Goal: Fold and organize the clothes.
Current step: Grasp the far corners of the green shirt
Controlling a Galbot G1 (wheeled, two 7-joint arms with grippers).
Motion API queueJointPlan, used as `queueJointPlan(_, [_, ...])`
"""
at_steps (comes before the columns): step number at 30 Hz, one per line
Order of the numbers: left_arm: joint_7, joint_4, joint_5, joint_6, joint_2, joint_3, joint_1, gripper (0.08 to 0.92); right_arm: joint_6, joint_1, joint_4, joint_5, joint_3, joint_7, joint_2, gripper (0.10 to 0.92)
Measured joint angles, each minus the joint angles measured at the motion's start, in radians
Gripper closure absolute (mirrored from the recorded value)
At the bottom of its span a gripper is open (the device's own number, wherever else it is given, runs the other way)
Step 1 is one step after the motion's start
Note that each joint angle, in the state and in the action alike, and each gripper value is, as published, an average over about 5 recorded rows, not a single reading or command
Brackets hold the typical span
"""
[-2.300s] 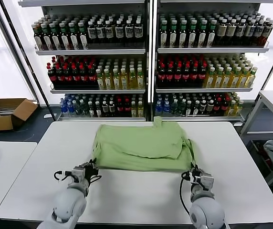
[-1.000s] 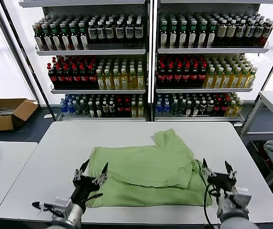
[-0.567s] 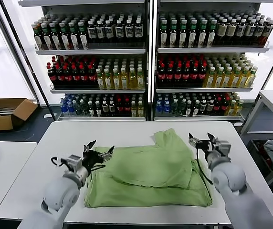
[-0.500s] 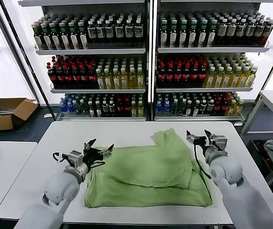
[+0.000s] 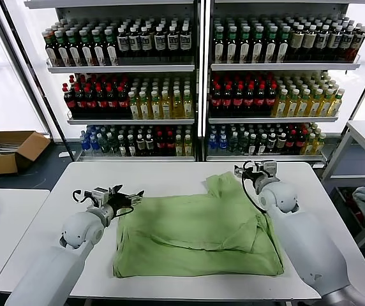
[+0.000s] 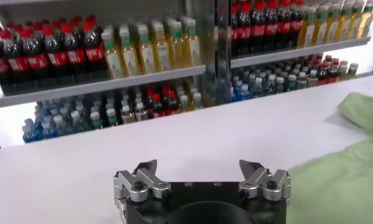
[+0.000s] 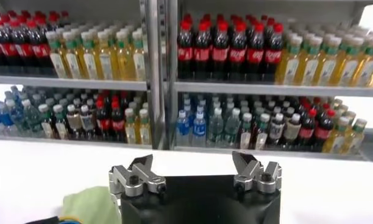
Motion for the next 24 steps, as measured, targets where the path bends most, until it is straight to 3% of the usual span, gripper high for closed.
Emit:
queueJointPlan(10, [0.007, 0.055, -0.015, 0.006, -0.001, 0.019, -0.018, 0.177, -0.002, 0.035, -0.131, -0.041, 0.006, -0.010, 0.084, 0.203])
queueJointPlan(24, [0.009, 0.098, -0.006, 0.009, -0.031, 0.029, -0.011, 0.177, -0.004, 0.028, -0.189, -0.077, 0.015, -0.020, 0.130, 0.204])
